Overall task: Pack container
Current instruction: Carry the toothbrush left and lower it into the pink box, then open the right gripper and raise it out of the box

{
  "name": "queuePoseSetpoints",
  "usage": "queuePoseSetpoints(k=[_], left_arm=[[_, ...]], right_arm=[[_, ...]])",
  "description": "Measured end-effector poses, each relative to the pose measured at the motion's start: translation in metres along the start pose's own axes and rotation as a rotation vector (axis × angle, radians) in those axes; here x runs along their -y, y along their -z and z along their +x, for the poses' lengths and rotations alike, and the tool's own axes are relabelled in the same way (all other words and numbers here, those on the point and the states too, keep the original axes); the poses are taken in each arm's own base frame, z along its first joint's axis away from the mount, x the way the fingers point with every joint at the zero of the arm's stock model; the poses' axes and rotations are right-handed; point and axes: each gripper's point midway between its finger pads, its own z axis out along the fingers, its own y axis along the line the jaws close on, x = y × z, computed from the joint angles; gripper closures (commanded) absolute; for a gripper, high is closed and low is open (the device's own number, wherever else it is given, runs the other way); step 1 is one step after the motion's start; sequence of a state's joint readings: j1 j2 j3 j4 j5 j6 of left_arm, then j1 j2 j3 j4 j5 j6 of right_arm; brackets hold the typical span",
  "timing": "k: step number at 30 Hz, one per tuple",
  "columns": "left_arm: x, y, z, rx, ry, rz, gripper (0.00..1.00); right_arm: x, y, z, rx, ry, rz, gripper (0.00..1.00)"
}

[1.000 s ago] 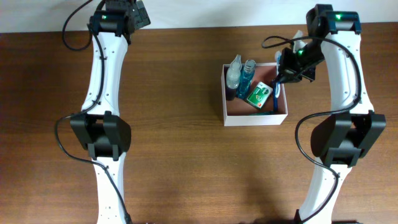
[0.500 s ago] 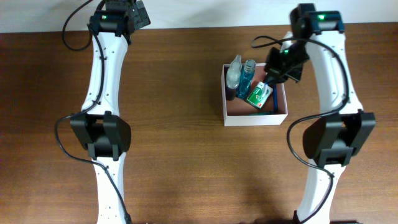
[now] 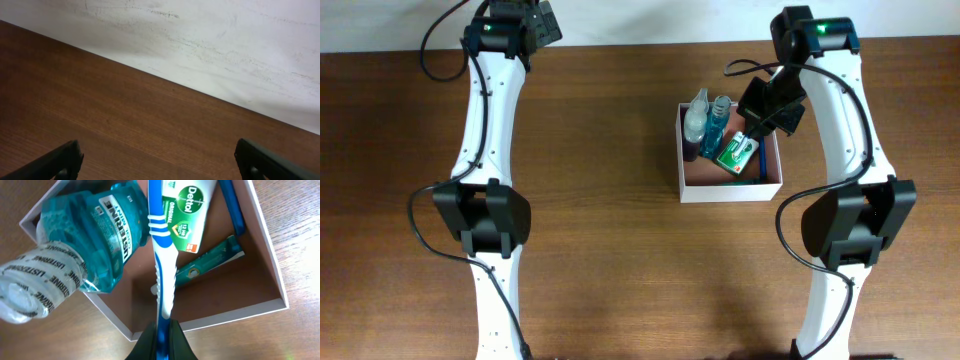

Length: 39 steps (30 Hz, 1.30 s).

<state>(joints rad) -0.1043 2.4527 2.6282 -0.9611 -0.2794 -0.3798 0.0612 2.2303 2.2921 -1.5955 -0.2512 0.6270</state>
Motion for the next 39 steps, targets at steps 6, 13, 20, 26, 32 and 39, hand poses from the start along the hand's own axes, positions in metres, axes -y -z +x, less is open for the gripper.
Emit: queuePoseSetpoints(k=[6, 13, 20, 26, 32, 39], left_arm=[[0.000, 0.000, 0.000, 0.000, 0.000, 0.000, 0.01], [0.000, 0.000, 0.000, 0.000, 0.000, 0.000, 0.01], [0.000, 0.000, 0.000, 0.000, 0.000, 0.000, 0.01], [0.000, 0.000, 0.000, 0.000, 0.000, 0.000, 0.00], [0.000, 0.000, 0.000, 0.000, 0.000, 0.000, 0.01], [0.000, 0.000, 0.000, 0.000, 0.000, 0.000, 0.01]], right_arm=[[0.000, 0.000, 0.000, 0.000, -0.021, 0.001, 0.95], [0.001, 0.000, 0.000, 0.003, -0.029, 0.004, 0.70], [0.003, 0.000, -0.002, 0.013, -0.029, 0.018, 0.63], [0.015, 0.002, -0.006, 0.017, -0.046, 0.049, 0.61], [0.062, 0.023, -0.023, 0.004, -0.084, 0.063, 0.55], [0.098, 0.062, -0.041, 0.079, -0.042, -0.005, 0.51]])
